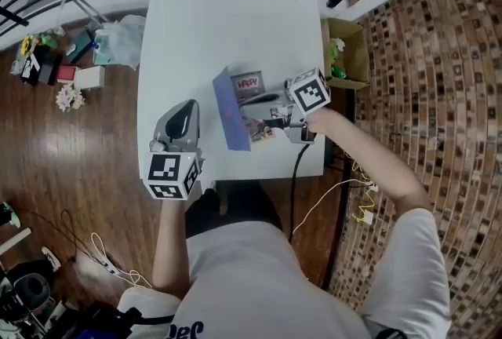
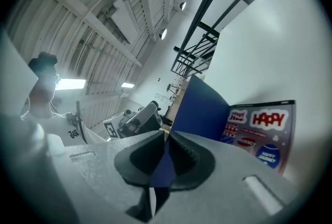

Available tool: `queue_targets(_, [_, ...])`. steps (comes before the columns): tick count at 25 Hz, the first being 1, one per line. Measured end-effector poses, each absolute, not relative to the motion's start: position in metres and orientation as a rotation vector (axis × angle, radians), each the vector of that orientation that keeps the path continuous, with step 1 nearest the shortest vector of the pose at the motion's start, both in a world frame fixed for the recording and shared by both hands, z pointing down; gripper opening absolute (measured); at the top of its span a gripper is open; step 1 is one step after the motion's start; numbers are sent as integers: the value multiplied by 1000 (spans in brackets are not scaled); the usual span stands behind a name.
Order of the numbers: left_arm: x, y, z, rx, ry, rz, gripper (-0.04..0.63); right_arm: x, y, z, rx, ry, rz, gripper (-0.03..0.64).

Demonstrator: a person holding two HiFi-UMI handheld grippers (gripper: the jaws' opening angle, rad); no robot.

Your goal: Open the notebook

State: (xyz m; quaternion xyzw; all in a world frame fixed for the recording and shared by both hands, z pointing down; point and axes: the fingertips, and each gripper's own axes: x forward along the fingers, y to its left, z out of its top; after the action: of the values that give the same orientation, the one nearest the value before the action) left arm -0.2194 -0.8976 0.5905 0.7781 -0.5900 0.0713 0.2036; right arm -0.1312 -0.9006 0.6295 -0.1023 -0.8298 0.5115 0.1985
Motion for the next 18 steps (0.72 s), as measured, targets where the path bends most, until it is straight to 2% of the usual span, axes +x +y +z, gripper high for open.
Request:
queue_targets(8, [-276, -858, 582, 2071, -1794, 165, 15, -203, -869, 634, -417, -2284, 1373, 11])
queue_targets(9, [-283, -853, 582, 2052, -1812, 162, 15, -212, -866, 637, -426, -2274, 1359, -13])
queue_targets(11, [-296, -842, 584, 2016, -1844, 156, 15, -228, -858, 646, -440, -2248, 1324, -14])
queue_targets(18, [-318, -812, 597, 1929, -1896, 145, 15, -273, -825, 685, -467, -2141, 1270, -14])
